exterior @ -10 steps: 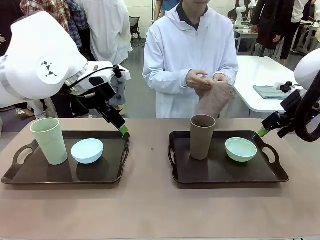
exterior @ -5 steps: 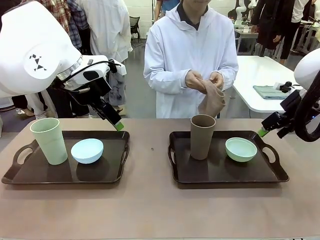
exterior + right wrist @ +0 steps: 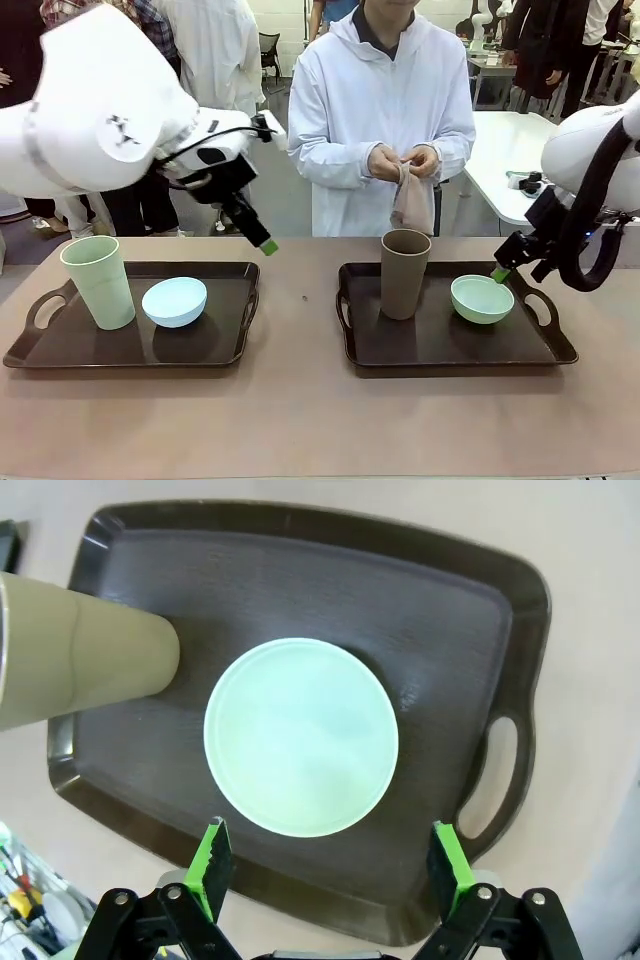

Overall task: Set up a tray with a mat and arrange the tableware.
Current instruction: Pick up the Picnic Bowl and Reusable plastic cup from the Handle tray in front of the human's position and hold them in the air.

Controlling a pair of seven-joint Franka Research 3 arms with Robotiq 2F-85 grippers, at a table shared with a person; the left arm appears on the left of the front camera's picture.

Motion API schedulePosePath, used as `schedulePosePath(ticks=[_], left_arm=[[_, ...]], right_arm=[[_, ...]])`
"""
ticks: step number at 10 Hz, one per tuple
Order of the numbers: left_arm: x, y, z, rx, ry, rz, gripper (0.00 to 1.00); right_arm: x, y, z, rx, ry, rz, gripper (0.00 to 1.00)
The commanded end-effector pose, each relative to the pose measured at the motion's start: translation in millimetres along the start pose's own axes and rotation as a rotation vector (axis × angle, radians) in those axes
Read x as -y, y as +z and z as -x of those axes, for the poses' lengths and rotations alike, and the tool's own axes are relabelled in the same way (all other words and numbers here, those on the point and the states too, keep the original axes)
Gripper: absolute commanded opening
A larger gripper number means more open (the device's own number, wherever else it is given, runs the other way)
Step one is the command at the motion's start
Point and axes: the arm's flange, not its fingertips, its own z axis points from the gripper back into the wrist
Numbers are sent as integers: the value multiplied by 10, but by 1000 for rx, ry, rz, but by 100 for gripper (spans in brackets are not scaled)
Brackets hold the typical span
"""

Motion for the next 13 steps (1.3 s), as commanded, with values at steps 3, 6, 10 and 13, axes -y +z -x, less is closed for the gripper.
schedulePosePath(ticks=[3,6,10,13], left_arm=[[-175,-894,-160,242,-174,205,100],[-173,-1334,-334,363,-175,250,100],[-210,-1337,-364,409,-160,304,100],[-212,-1398,-422,367,-161,293,100]], right_arm=[[-113,-66,19,-54,-75,51,100],[-169,-169,26,-69,-80,34,100],[-83,-168,117,-51,-100,6,100],[-111,-170,77,-65,-77,20,100]])
